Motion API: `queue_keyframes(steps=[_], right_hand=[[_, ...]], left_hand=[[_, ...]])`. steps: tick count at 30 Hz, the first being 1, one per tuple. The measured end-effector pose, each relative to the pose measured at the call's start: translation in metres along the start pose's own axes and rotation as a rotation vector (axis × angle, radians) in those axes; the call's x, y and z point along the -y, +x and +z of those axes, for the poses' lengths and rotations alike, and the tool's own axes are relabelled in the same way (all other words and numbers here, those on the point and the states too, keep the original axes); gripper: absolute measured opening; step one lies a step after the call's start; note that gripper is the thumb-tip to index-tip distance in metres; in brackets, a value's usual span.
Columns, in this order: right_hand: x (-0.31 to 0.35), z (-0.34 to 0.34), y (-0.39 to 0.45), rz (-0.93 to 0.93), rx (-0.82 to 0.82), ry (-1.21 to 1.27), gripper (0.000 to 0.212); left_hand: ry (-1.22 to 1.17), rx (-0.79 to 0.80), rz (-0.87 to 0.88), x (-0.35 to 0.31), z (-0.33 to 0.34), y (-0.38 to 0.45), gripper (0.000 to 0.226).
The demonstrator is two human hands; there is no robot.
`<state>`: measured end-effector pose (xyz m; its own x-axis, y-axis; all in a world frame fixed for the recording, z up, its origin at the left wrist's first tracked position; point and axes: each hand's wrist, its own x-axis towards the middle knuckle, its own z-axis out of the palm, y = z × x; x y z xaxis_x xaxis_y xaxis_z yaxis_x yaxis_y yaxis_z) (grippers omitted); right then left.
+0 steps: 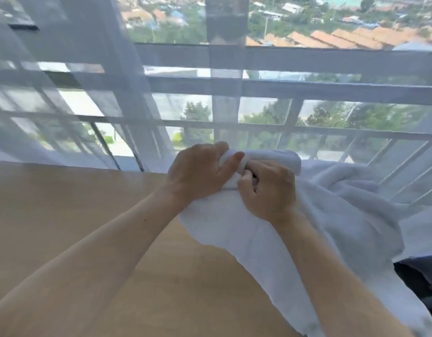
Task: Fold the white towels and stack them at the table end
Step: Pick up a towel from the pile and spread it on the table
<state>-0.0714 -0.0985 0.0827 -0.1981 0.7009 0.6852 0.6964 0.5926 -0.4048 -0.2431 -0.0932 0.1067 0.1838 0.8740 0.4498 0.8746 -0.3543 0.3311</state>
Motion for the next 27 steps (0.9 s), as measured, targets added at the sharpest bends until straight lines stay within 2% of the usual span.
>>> queue_keyframes(steps=[4,9,12,15,20,27], right_hand=[[0.085,0.07,-0.002,-0.097,0.108,0.051,0.026],[0.181,0.174,-0.021,-0.098,0.258,0.147,0.035],[0.228,0.236,-0.041,-0.059,0.366,0.151,0.041],[0.267,0.288,-0.062,-0.023,0.454,0.129,0.05],[0.303,0.35,-0.072,-0.03,0.561,0.11,0.053],[0.31,0.424,-0.068,-0.026,0.619,0.109,0.055]], left_hand=[[0.069,-0.063,-0.065,0.081,-0.05,-0.068,0.051],[0.126,-0.074,-0.202,0.19,-0.1,-0.157,0.052],[0.145,-0.032,-0.319,0.247,-0.113,-0.206,0.043],[0.185,0.044,-0.426,0.296,-0.116,-0.245,0.045],[0.214,0.053,-0.453,0.355,-0.124,-0.279,0.04],[0.253,0.128,-0.511,0.425,-0.108,-0.28,0.038]])
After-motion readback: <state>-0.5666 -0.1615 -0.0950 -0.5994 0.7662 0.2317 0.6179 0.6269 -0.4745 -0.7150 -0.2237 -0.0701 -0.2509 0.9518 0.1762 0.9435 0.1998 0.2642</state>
